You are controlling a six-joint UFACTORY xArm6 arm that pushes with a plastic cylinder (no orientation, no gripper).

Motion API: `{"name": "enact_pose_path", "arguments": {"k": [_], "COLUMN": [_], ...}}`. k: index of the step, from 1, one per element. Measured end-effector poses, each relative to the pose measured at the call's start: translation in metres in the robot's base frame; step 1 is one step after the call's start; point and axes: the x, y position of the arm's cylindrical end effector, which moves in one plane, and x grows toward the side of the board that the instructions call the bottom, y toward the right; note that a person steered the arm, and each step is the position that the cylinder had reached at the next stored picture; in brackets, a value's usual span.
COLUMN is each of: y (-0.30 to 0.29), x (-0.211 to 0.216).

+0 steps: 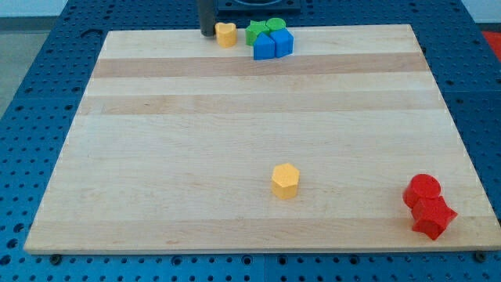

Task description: Slide yellow hexagon towards center left

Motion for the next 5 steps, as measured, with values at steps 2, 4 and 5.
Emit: {"name": "enact_pose_path", "arguments": {"k": [2, 4, 5], "y": [0.010, -0.048, -0.005], "x": [0.000, 0.084, 0.135]}}
